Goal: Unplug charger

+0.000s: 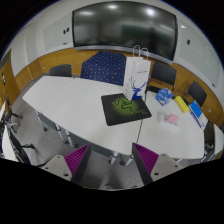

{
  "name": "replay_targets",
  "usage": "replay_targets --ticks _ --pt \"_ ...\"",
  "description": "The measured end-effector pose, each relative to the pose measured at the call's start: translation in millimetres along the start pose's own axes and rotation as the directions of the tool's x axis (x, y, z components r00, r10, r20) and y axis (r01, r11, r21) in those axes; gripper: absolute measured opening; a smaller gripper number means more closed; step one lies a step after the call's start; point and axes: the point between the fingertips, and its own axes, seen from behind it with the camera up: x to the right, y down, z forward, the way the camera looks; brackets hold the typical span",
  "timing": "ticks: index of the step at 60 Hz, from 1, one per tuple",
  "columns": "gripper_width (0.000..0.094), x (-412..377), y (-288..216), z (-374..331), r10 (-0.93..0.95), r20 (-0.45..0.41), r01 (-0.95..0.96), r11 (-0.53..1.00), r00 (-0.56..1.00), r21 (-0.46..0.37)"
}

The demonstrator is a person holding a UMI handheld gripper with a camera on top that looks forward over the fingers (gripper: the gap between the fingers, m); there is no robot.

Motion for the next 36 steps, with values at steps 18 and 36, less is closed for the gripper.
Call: replay_targets --ticks 18,36 --pt "0.0852 34 5 6 0.050 -0.038 -0.050 0.999 0.998 0.003" --pt "0.0854 111 11 10 0.157 -0.128 -0.153 0.987 0.979 0.037"
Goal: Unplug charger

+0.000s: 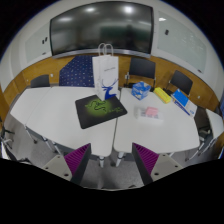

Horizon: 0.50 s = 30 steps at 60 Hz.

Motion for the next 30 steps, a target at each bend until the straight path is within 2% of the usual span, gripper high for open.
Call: replay_targets --ticks 9,22,30 --pt "0.0853 55 0 8 0.049 -0.064 -0.048 0.999 0.997 0.017" --pt "0.0858 132 2 31 0.081 -0.178 -0.066 0.994 0.981 0.087" --pt "0.0857 159 1 56 0.121 -0.182 -0.096 0.985 0.976 0.140"
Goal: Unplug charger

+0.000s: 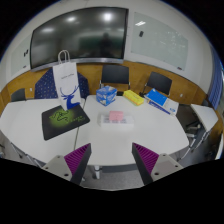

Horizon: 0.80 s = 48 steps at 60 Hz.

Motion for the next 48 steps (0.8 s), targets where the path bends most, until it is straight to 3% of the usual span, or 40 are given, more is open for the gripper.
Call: replay_targets --ticks 27,48 --pt "0.0859 22 -13 127 0.021 0.064 -0.034 0.979 0.998 0.199" --pt "0.0865 19 -58 222 0.064 0.104 -0.090 0.958 0.992 0.274"
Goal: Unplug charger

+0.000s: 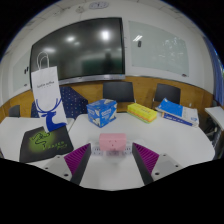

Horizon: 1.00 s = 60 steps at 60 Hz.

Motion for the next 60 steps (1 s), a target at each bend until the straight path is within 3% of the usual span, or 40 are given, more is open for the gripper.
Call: replay_targets --ticks 23,26,30,35,40,45,51,60 --pt "0.0856 -6 2 62 -0.027 0.031 0.028 1.000 0.999 -0.011" --pt "0.0527 2 1 62 -0.044 -0.006 0.044 0.999 0.999 0.003" --pt "0.0450 2 -1 63 -0.048 -0.002 0.048 0.999 0.999 0.019" --pt "0.0437 1 -12 59 -0.017 0.015 0.016 0.999 1.000 0.044" --pt "0.0435 5 -68 45 -0.045 0.009 0.043 0.984 0.999 0.172" --pt "0.0436 12 -110 28 0.040 0.034 -0.045 0.986 0.999 0.160" --pt "0.0436 62 -146 6 0.035 -0.040 -0.028 0.983 0.999 0.183" --pt "0.0437 149 -130 -1 0.028 -0.118 -0.018 0.996 0.993 0.085"
